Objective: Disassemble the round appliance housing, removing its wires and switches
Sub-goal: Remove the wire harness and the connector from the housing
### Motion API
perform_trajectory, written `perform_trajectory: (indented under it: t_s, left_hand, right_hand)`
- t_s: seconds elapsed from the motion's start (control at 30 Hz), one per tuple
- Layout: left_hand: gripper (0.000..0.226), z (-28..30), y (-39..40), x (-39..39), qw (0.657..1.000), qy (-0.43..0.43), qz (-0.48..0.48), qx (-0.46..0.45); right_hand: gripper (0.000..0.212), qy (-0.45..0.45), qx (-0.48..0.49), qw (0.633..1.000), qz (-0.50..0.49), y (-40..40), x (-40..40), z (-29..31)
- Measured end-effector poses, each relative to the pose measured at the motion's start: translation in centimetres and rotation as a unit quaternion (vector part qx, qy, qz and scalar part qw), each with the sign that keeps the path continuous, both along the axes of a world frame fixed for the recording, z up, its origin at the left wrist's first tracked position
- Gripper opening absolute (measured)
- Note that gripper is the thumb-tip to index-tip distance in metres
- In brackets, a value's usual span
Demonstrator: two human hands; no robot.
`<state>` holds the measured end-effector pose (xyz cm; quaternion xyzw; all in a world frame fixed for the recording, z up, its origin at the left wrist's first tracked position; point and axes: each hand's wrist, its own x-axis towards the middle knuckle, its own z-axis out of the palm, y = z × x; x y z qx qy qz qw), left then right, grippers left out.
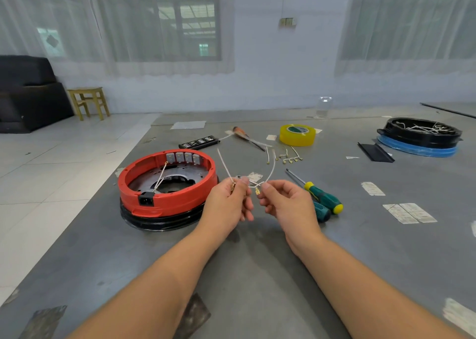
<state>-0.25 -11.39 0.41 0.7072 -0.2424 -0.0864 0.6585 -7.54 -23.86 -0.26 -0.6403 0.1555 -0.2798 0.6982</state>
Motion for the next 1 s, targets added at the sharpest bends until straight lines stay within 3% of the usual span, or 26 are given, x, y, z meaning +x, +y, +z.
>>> perform_trajectory:
  t_s: [0.13,0.23,0.33,0.4,0.57,0.77,1.0]
  left_hand:
    - [0.026,0.5,-3.8,0.3,0.999,-0.03,0.032,0.004]
    - [0.017,-1.3,-4.5,0.8,0.989,-0.118,0.061,0.066]
    - [0.033,-3.1,-4.0,2.3,0.938,-0.262,0.046,0.222]
    - [0.045,-3.2,-4.0,2.9,0.905,-0.3,0.038,0.298]
    - [0.052,-3.3,-4.6,2.8,0.875,-0.274,0.03,0.397]
    - [0.056,-3.7,-4.6,3.2,0.863,-0.268,0.032,0.426]
    - [0.057,-3.7,-4.6,3.0,0.858,-0.273,0.036,0.434]
  right_hand:
    - [0.007,0.014,-0.017,0.997,-0.073,-2.2,-0.4,1.9]
    - [0.007,0.025,-0.014,0.995,-0.096,-5.2,-1.0,3.5]
    - [0.004,0.057,-0.007,0.994,-0.09,-9.7,-0.8,5.5]
    - [0.005,0.094,0.003,0.991,-0.09,-12.7,0.4,6.7]
    - [0.008,0.223,-0.019,0.972,-0.076,-18.4,6.2,6.3]
    - [0.005,0.306,-0.048,0.947,-0.08,-21.6,12.3,3.2]
    - [0.024,0.38,-0.268,0.879,-0.103,-22.5,14.7,1.8]
